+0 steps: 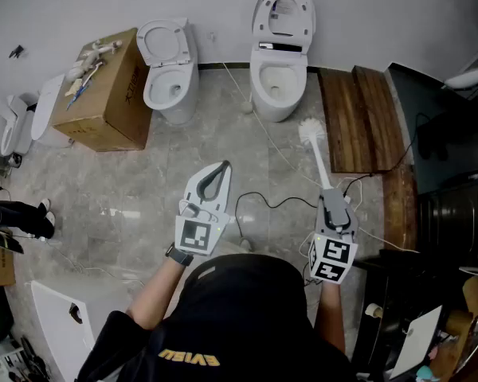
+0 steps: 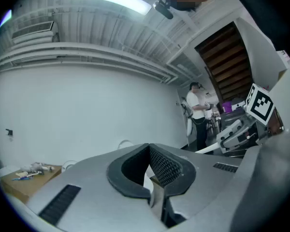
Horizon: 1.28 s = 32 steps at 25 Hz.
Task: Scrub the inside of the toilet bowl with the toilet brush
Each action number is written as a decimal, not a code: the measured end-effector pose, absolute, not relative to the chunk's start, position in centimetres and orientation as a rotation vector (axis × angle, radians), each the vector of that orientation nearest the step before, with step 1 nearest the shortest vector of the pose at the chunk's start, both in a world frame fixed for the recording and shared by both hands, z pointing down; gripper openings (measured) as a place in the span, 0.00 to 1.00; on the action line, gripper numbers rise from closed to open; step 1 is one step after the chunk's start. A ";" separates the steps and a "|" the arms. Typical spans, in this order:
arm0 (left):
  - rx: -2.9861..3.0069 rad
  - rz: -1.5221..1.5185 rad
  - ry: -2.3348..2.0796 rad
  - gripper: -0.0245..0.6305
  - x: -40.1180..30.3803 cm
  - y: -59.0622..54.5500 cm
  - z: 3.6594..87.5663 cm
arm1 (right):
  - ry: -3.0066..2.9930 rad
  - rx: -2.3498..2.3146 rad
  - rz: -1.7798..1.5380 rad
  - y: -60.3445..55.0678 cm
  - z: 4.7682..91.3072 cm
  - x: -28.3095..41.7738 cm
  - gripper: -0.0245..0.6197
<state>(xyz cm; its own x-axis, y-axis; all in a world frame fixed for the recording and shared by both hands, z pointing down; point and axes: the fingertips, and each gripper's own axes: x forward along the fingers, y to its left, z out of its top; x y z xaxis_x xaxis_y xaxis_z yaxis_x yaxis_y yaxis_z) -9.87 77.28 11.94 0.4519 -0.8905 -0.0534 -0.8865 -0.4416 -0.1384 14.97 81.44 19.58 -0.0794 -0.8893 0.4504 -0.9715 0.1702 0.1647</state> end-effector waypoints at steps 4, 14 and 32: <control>-2.536 -0.041 1.588 0.07 -10.2 76.8 11.7 | -2.025 1.746 0.262 81.0 19.6 14.7 0.29; -2.494 -0.222 1.477 0.07 -9.5 76.5 13.2 | -1.992 1.764 0.300 80.7 20.5 16.4 0.29; -2.584 -0.304 1.612 0.07 -11.0 70.7 16.1 | -1.910 1.720 0.453 75.7 24.0 18.4 0.29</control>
